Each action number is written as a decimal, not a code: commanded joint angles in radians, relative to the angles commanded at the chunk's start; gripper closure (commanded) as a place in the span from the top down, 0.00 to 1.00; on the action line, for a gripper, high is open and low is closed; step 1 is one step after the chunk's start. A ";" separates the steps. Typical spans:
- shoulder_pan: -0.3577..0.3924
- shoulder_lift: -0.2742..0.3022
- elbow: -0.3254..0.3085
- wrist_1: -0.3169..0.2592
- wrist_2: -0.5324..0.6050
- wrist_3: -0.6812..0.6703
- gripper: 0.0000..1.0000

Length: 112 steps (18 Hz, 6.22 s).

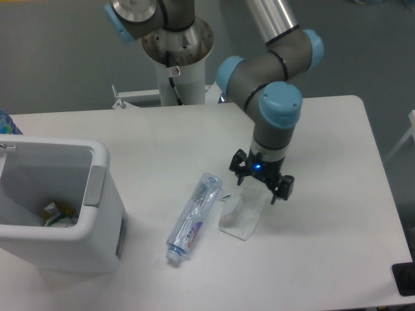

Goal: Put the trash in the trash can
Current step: 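Lower the open gripper onto the crumpled clear plastic bag, then close the gripper on the plastic bag and lift it, then carry the bag over the white bin and open the gripper, then move the gripper down over the cap end of the water bottle, then close the gripper on the bottle and lift it upright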

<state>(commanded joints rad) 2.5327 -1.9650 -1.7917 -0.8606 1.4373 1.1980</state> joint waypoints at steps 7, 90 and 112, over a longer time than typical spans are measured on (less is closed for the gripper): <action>-0.029 -0.029 0.002 0.009 0.005 -0.003 0.21; -0.273 -0.256 0.417 -0.353 -0.034 -0.640 1.00; -0.267 -0.238 0.457 -0.356 0.031 -0.586 0.28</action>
<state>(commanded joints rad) 2.2656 -2.2029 -1.3346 -1.2165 1.4680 0.6121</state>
